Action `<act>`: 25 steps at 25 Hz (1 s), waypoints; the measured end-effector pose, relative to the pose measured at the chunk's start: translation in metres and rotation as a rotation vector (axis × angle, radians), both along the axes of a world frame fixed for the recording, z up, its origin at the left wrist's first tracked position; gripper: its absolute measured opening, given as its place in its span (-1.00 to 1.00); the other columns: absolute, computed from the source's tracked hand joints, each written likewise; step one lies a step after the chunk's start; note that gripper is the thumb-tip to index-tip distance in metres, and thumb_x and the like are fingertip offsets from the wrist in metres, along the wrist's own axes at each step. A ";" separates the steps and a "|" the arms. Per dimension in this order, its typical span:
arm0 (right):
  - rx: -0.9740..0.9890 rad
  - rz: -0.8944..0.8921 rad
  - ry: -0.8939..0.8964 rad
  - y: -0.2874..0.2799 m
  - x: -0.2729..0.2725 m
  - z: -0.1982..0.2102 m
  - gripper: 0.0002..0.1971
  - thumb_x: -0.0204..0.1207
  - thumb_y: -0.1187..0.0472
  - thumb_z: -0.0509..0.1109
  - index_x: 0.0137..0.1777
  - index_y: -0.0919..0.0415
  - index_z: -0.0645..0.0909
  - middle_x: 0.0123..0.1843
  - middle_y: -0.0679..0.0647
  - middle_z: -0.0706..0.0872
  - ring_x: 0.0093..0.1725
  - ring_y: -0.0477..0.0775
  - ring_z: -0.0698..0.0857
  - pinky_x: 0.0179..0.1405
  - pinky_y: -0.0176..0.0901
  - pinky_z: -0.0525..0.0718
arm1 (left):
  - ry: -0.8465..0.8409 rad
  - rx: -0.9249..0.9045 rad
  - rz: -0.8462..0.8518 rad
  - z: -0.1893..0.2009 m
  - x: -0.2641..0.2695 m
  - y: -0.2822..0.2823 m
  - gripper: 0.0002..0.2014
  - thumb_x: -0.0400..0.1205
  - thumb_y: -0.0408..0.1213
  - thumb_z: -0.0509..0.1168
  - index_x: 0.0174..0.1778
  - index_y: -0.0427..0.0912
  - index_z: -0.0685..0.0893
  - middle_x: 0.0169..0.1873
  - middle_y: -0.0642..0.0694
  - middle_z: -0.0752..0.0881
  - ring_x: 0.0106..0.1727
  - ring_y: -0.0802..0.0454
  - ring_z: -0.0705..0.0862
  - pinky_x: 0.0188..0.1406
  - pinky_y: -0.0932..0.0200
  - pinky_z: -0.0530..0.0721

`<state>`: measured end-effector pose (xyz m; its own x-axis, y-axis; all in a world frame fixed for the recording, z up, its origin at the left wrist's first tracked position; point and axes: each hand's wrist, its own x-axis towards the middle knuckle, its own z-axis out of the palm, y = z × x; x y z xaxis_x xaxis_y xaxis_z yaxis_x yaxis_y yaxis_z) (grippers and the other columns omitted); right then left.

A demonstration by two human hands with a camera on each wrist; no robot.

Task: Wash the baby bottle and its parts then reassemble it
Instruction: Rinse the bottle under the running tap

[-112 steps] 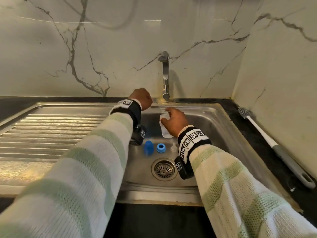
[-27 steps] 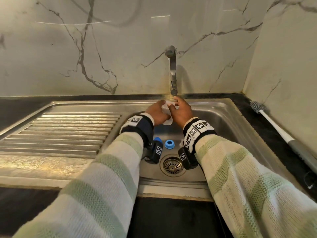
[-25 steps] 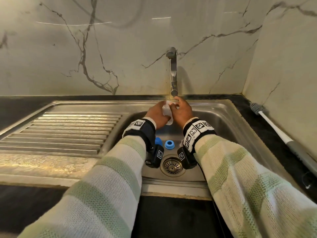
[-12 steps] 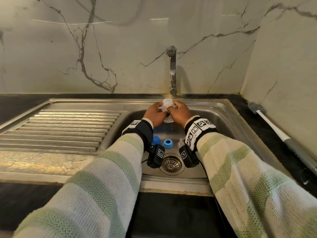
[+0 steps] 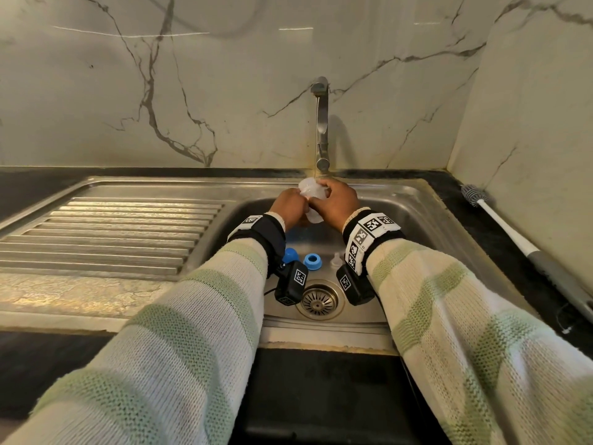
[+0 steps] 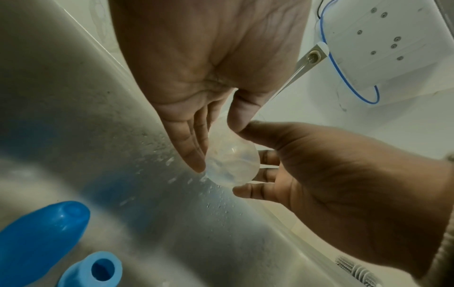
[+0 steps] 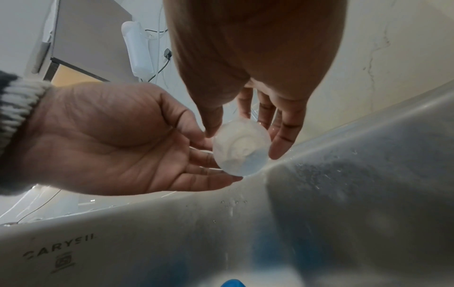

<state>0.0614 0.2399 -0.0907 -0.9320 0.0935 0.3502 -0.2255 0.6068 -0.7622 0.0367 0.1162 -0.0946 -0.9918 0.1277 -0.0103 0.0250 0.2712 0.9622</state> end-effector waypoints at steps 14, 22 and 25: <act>-0.108 0.014 -0.089 0.004 -0.009 -0.007 -0.38 0.43 0.03 0.58 0.45 0.16 0.49 0.34 0.09 0.66 0.25 0.11 0.66 0.25 -0.04 0.63 | 0.078 0.187 0.114 -0.007 -0.009 0.000 -0.69 0.68 -0.36 0.26 0.35 -0.21 0.62 -0.05 -0.23 0.74 -0.11 -0.07 0.72 0.08 -0.06 0.79; -0.149 0.052 -0.087 0.002 -0.010 -0.007 -0.44 0.39 0.23 0.59 0.40 0.17 0.55 0.25 0.10 0.70 0.18 0.06 0.68 0.24 -0.04 0.67 | 0.022 0.094 0.089 -0.014 -0.018 -0.005 -0.44 0.53 -0.29 0.33 0.50 -0.16 0.48 0.21 -0.28 0.72 0.14 -0.19 0.75 0.18 -0.19 0.75; -0.104 0.098 -0.120 0.003 -0.006 -0.007 -0.29 0.30 0.24 0.67 0.45 0.17 0.49 0.28 0.09 0.67 0.20 0.08 0.67 0.26 -0.03 0.65 | 0.051 0.085 0.080 -0.011 -0.013 -0.005 -0.52 0.57 -0.29 0.31 0.45 -0.14 0.53 0.27 -0.23 0.69 0.23 -0.20 0.70 0.28 -0.19 0.69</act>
